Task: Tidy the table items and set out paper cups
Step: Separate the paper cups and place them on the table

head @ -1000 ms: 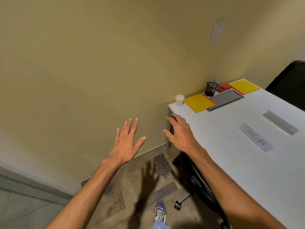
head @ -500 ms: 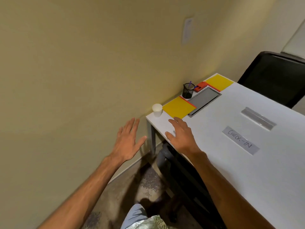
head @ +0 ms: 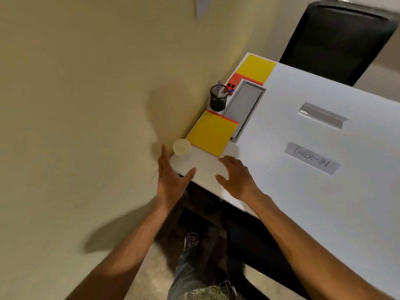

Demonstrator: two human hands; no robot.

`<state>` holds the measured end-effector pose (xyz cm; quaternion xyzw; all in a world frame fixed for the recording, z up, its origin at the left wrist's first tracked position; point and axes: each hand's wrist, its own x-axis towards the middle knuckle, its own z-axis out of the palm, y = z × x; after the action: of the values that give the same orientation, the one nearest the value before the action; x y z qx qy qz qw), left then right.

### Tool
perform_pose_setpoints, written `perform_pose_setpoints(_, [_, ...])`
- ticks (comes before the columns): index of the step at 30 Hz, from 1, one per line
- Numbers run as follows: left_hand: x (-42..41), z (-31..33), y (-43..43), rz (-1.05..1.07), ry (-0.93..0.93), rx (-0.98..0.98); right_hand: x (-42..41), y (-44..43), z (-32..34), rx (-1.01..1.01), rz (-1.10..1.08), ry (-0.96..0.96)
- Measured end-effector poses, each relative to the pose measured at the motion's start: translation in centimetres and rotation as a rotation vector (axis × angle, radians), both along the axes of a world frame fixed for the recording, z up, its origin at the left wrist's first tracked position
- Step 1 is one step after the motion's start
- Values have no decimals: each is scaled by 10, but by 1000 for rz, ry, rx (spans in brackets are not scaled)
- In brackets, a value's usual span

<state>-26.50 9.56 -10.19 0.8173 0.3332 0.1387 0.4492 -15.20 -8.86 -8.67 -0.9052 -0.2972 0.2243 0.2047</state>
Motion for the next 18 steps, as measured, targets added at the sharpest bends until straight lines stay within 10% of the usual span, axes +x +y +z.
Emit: perform_pose_setpoints(18, [117,-119,49,246,230,18,11,31,-42,-51,-218,162])
